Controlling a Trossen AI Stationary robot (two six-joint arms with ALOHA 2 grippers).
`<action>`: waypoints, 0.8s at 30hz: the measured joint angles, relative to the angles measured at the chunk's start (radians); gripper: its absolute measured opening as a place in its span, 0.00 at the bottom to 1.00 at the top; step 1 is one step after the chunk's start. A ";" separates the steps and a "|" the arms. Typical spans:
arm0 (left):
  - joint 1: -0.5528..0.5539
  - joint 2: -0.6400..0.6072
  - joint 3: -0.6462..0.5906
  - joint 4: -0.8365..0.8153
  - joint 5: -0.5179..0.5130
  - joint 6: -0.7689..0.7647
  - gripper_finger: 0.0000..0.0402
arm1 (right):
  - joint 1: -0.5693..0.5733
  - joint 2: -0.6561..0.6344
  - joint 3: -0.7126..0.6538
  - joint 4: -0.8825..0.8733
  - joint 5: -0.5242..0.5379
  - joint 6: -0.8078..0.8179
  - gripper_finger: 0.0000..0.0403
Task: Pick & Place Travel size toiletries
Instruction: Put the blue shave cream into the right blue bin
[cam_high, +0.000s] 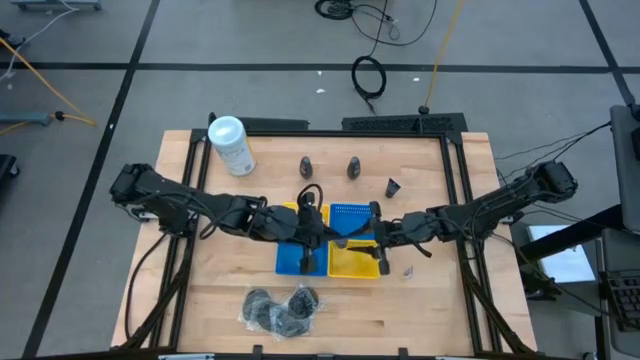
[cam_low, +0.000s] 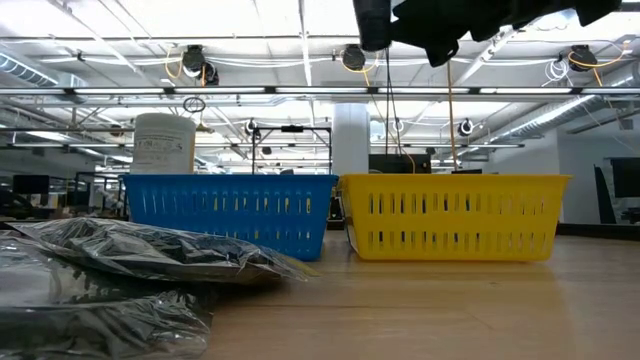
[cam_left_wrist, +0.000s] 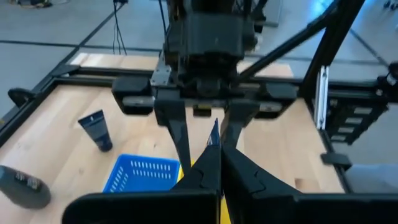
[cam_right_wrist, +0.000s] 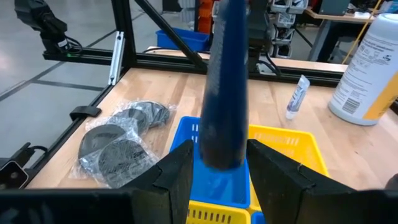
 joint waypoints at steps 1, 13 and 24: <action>0.000 0.002 0.000 -0.003 0.000 0.004 0.00 | 0.000 0.000 0.000 0.000 0.000 -0.004 0.35; 0.000 0.030 0.000 0.070 -0.008 0.039 0.00 | -0.001 0.021 0.000 0.003 -0.004 -0.007 0.53; 0.000 0.029 0.000 0.182 -0.009 0.112 0.00 | -0.001 0.021 -0.001 0.043 0.000 -0.033 0.58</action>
